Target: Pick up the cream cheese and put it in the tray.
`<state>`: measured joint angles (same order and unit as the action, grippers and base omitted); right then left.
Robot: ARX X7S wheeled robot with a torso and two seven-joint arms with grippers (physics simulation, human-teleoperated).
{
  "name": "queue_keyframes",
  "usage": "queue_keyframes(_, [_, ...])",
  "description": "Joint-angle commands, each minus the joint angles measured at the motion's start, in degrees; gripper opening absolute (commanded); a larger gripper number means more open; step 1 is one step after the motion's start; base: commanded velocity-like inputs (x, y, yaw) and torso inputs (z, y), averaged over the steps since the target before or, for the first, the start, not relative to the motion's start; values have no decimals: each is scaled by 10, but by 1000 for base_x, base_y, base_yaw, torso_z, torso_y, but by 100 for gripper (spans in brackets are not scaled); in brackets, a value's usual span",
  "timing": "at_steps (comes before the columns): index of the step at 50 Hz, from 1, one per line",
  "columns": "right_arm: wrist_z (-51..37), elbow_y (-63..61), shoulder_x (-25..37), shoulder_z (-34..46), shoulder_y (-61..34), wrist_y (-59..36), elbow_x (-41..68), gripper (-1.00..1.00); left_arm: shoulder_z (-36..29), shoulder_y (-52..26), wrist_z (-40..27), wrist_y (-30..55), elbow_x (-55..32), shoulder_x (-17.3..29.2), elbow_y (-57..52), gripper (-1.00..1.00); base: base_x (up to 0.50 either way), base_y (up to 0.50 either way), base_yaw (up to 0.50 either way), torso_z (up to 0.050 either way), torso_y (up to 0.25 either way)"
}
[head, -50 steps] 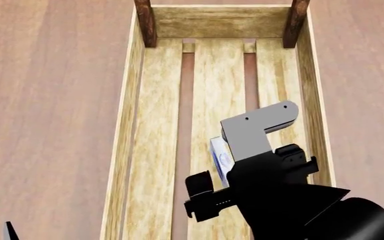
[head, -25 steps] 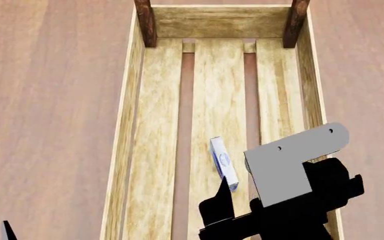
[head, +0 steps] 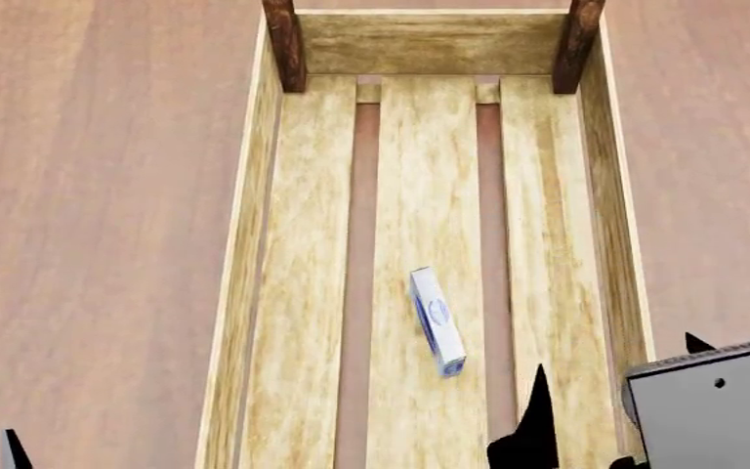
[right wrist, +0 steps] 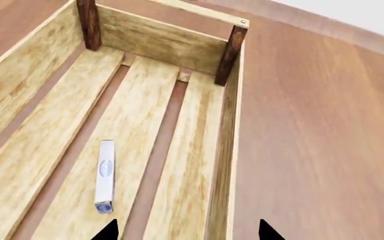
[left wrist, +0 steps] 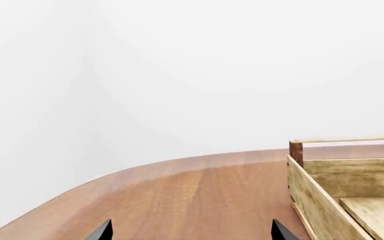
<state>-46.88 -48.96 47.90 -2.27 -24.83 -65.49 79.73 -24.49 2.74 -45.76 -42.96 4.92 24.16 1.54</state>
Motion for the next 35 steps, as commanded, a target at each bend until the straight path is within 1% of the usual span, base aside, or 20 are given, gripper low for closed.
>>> queue_keyframes(1, [27, -34, 34, -94, 100, 47, -7, 100, 0, 0, -2, 1, 0, 1, 0, 100, 0, 0, 0, 0, 0])
queue_keyframes(4, [54, -42, 36, -137, 148, 68, -28, 100, 1, 0, -2, 3, 0, 1, 0, 100, 0, 0, 0, 0, 0])
queue_keyframes(5, [57, -42, 36, -139, 151, 69, -31, 100, 0, -1, -2, 3, 0, 1, 0, 100, 0, 0, 0, 0, 0])
queue_keyframes(8, [92, -34, 23, -185, 207, 97, -83, 100, 1, -1, -3, 3, 1, 1, 1, 100, 0, 0, 0, 0, 0])
queue_keyframes(11, [117, -20, 12, -213, 242, 116, -106, 100, 2, 0, -4, 3, -1, 2, -1, 100, 0, 0, 0, 0, 0])
queue_keyframes(14, [164, 0, -18, -238, 305, 159, -185, 100, 3, 2, -4, 6, -5, 4, -5, 100, 0, 0, 0, 0, 0])
queue_keyframes(16, [192, 18, -35, -246, 326, 186, -210, 100, 2, 0, -1, 13, -16, 6, -5, 100, 0, 0, 0, 0, 0])
queue_keyframes(19, [212, 50, -59, -252, 340, 220, -248, 100, 3, 1, -1, 16, -18, 8, -7, 100, 0, 0, 0, 0, 0])
queue_keyframes(20, [235, 71, -72, -253, 351, 243, -264, 100, 6, 2, -1, 22, -26, 12, -14, 100, 0, 0, 0, 0, 0])
queue_keyframes(23, [240, 97, -87, -240, 356, 269, -309, 100, 9, 3, 0, 29, -36, 15, -18, 100, 0, 0, 0, 0, 0])
queue_keyframes(25, [264, 112, -99, -237, 368, 300, -332, 100, 10, 3, 1, 54, -44, 18, -24, 100, 0, 0, 0, 0, 0])
queue_keyframes(26, [277, 132, -114, -227, 373, 332, -361, 100, 12, -1, 2, 59, -44, 19, -22, 100, 0, 0, 0, 0, 0])
queue_keyframes(27, [278, 133, -115, -227, 373, 333, -362, 100, 12, -1, 2, 59, -44, 19, -22, 100, 0, 0, 0, 0, 0])
queue_keyframes(28, [292, 147, -124, -216, 376, 355, -381, 100, 13, -7, 7, 72, -60, 23, -30, 100, 0, 0, 0, 0, 0])
queue_keyframes(30, [279, 157, -137, -202, 376, 384, -432, 100, 12, -16, 17, 93, -78, 31, -48, 100, 0, 0, 0, 0, 0])
queue_keyframes(32, [280, 164, -149, -197, 378, 410, -453, 100, 11, -24, 30, 136, -100, 45, -86, 100, 0, 0, 0, 0, 0])
queue_keyframes(33, [280, 165, -149, -197, 378, 411, -453, 100, 11, -24, 30, 137, -100, 45, -88, 100, 0, 0, 0, 0, 0])
queue_keyframes(35, [277, 166, -160, -198, 377, 429, -462, 100, 19, -33, 30, 172, -111, 56, -121, 100, 0, 0, 0, 0, 0])
